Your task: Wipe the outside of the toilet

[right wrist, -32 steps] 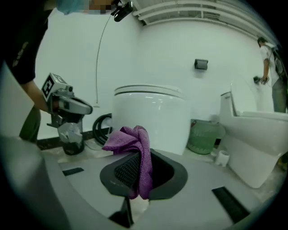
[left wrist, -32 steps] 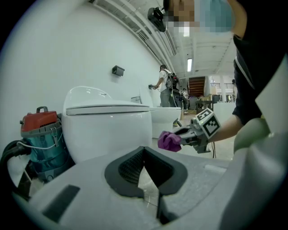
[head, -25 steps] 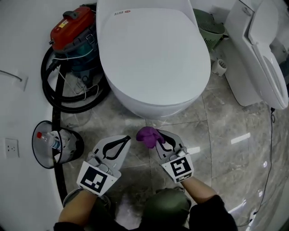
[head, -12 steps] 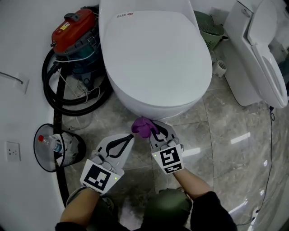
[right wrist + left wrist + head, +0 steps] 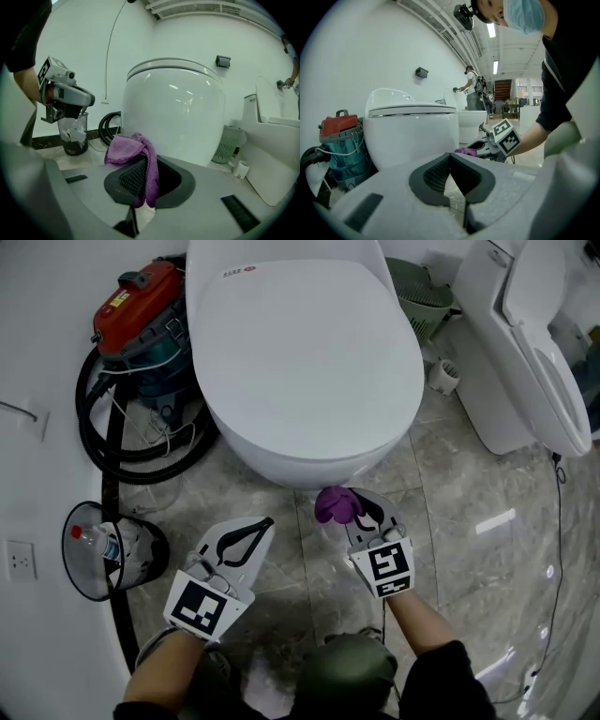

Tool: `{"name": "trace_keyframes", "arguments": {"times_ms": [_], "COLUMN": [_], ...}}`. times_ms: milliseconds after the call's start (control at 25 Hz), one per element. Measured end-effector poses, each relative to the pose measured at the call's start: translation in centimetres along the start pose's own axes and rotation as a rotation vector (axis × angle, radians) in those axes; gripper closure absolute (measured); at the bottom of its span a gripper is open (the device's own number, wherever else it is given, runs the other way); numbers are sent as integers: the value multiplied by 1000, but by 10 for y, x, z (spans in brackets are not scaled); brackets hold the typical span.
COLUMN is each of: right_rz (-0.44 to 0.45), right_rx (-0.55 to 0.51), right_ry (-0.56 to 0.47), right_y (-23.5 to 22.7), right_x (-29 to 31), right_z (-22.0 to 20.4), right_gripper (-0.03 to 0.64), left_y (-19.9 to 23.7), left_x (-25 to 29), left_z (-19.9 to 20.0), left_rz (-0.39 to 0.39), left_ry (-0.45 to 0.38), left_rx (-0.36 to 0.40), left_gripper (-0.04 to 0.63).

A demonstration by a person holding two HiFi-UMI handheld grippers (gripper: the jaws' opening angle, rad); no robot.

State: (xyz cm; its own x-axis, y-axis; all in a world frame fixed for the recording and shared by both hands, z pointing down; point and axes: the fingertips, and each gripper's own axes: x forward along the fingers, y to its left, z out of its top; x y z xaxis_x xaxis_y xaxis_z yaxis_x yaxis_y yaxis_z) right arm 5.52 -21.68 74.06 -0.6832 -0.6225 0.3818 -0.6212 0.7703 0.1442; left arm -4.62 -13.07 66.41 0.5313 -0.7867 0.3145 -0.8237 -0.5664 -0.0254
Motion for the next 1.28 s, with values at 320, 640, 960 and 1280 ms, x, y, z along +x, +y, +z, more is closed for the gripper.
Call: {"name": "trace_keyframes", "arguments": {"times_ms": [320,640,960,1280], "right_rz": [-179,-316,-295,-105], "right_rx": [29,80,89,19], "right_ry": [29,59,62,70], "right_y": [-89,-152,-126,-15], "right_x": [-14,-1,-20,-27], "right_z": [-27,-38,-48,-74], "right_gripper": [577,577,577,577], "left_y": [-16,-18,-15,-13], "left_x": [13,17,15,11], "left_z": [-1,-5,-2,0], "left_rz": [-25,-28,-27,-20], "left_ry": [12,25,12,8], "left_rx": [10,26,37,37], "left_gripper": [592,592,592,592]}}
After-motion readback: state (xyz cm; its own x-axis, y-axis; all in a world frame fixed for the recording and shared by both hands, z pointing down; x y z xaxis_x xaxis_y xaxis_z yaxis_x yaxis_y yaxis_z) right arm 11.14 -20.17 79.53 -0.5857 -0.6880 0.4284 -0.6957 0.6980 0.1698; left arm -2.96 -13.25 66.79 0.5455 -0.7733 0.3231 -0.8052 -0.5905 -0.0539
